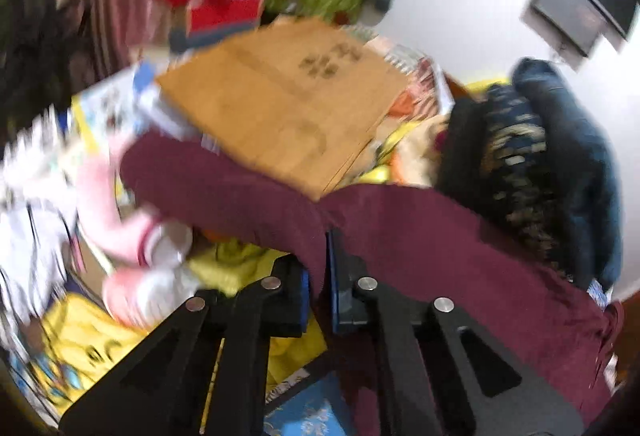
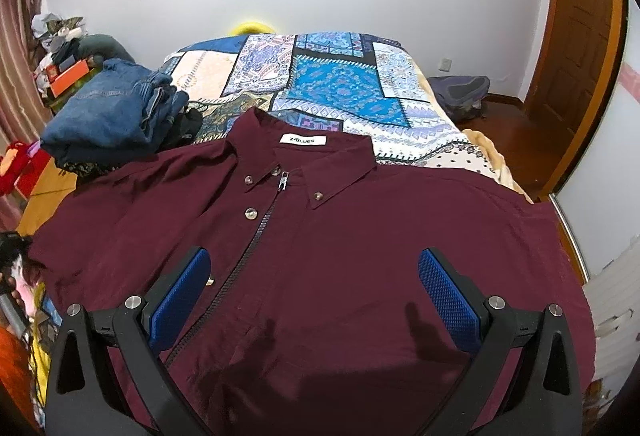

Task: Fold large clothes
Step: 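Grasp the maroon shirt sleeve with the left tool and lift it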

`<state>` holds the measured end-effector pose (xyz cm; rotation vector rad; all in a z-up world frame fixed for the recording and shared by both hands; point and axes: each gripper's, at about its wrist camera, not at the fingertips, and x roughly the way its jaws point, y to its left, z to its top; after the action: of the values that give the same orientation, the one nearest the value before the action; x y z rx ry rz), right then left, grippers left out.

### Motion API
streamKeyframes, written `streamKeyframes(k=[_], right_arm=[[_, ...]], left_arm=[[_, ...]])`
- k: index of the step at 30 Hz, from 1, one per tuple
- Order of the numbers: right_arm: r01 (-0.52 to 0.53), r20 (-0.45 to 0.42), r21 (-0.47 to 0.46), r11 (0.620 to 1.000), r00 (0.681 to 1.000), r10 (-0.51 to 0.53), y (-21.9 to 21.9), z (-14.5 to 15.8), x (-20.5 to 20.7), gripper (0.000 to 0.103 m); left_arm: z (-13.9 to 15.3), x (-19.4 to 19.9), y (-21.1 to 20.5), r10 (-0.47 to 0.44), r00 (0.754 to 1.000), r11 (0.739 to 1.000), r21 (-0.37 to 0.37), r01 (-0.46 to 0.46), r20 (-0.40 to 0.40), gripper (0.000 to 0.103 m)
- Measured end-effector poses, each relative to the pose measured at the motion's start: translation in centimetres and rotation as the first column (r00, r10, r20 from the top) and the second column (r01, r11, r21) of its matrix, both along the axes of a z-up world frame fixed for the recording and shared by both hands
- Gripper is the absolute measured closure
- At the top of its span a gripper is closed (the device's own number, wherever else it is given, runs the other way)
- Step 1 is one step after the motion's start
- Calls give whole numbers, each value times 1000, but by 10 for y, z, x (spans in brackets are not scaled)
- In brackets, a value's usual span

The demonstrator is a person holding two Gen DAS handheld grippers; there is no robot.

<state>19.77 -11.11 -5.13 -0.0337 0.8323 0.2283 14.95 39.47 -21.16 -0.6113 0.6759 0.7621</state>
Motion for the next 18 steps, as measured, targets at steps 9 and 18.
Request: streamKeyframes(k=[9, 18], right_arm=[[25, 57, 42, 999, 998, -27, -20, 19, -5, 0], [-9, 98, 53, 999, 995, 4, -41, 27, -17, 0]], left_arm=[[129, 8, -103, -281, 941, 945, 225, 237, 188, 97], [118, 51, -239, -602, 794, 787, 225, 574, 81, 97]])
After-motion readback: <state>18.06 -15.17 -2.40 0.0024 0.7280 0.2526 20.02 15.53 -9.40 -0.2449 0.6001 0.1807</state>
